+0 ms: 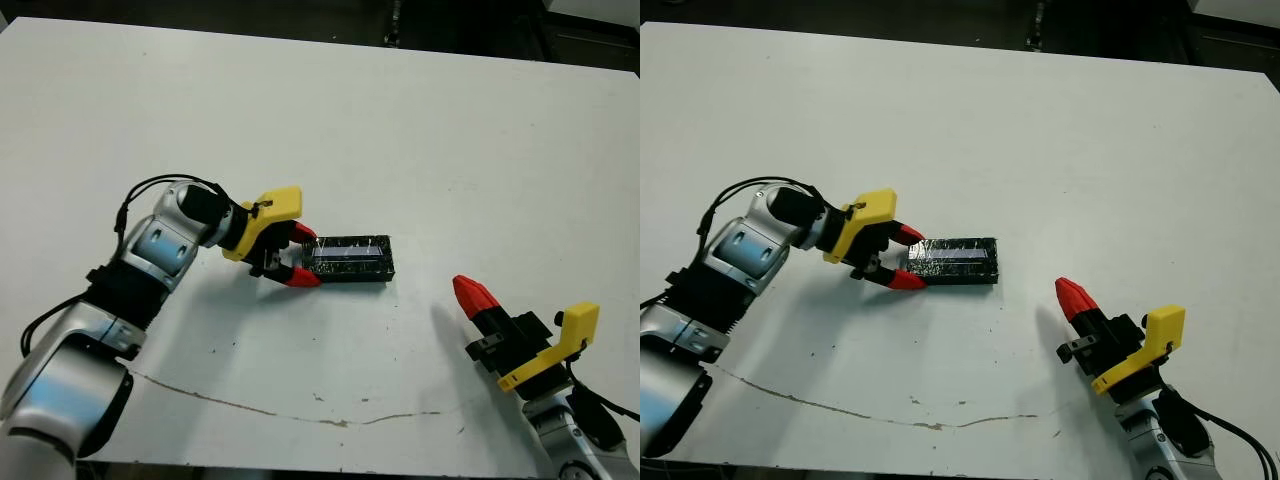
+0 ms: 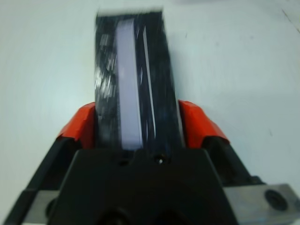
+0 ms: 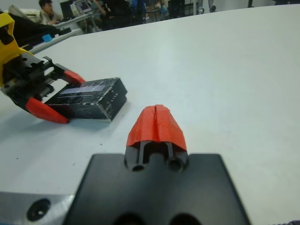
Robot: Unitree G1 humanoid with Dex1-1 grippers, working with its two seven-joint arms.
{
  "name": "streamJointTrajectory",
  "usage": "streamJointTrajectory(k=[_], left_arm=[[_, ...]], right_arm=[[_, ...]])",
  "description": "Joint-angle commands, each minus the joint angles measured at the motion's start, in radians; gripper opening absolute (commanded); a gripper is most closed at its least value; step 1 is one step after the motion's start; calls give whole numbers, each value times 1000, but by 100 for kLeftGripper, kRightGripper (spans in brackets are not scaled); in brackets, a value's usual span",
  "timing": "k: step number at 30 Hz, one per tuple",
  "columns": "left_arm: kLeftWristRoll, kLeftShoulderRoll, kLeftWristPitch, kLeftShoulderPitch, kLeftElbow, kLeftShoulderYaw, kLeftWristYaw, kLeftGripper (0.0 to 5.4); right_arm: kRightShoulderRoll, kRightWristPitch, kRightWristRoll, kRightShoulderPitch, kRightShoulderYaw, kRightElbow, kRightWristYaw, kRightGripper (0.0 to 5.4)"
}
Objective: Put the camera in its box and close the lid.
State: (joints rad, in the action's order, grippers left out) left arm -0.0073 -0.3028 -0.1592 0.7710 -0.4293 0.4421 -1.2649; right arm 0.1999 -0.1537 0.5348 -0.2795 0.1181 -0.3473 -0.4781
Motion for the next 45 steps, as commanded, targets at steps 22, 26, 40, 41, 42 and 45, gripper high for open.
streamJointTrajectory(k=[22, 26, 40, 41, 42, 45], left_arm=[[-116, -158, 94, -232, 90, -172, 43, 539], [-154, -200, 63, -330, 168, -262, 122, 539], [-292, -312, 56, -591, 410, -541, 248, 539], [-308, -316, 47, -604, 450, -563, 261, 539], [-342, -305, 8, -617, 508, -585, 291, 531], [-431, -209, -47, -649, 652, -619, 423, 497]], right_arm=[[-1, 6, -3, -9, 3, 16, -20, 0], [-6, 31, -17, -11, -3, 31, -35, 0], [-16, 80, -40, -4, -13, 62, -43, 0], [-16, 75, -39, -5, -13, 58, -39, 0], [-16, 69, -37, -5, -14, 54, -34, 0], [-16, 58, -34, -4, -17, 48, -25, 0]])
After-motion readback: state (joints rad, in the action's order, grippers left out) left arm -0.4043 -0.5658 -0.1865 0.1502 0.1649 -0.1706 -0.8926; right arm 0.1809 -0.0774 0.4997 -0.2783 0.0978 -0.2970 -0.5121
